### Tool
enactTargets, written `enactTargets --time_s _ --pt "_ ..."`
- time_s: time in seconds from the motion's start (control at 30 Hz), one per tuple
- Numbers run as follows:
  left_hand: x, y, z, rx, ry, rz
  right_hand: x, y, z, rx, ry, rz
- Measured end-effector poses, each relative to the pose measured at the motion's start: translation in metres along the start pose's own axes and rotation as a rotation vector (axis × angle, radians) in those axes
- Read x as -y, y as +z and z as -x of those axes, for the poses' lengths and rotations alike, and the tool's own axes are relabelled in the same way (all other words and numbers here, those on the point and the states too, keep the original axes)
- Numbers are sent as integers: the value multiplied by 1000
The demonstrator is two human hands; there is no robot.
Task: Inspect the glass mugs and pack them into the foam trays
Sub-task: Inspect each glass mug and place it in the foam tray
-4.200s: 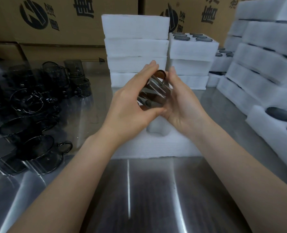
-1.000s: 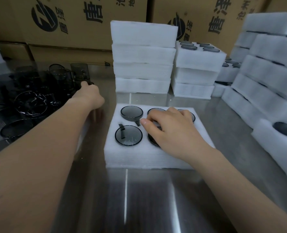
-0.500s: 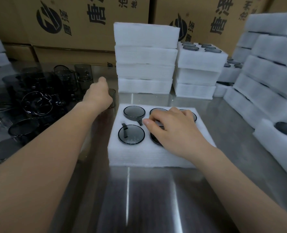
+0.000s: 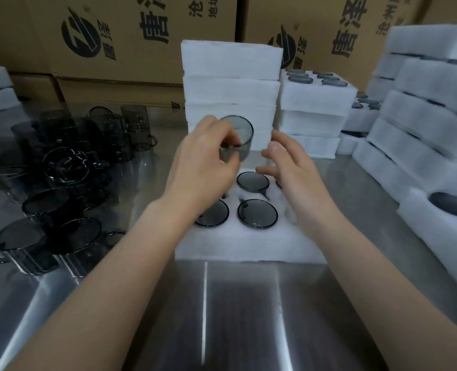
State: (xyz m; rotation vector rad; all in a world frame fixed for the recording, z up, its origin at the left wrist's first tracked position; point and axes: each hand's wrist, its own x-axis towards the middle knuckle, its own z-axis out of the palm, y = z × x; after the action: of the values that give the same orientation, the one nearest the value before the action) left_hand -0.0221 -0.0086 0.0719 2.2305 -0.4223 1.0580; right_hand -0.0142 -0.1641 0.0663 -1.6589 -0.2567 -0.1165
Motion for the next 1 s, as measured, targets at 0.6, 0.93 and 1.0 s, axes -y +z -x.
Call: enactTargets --time_s 0.6,0.93,1.0 --pt "-10 -4 22 -99 -249 261 4 -12 -5 160 79 -579" --pt "-6 -2 19 184 -315 431 -3 -9 -1 386 30 -435" --pt "-6 -3 18 159 -315 457 -2 -9 -1 416 16 -397"
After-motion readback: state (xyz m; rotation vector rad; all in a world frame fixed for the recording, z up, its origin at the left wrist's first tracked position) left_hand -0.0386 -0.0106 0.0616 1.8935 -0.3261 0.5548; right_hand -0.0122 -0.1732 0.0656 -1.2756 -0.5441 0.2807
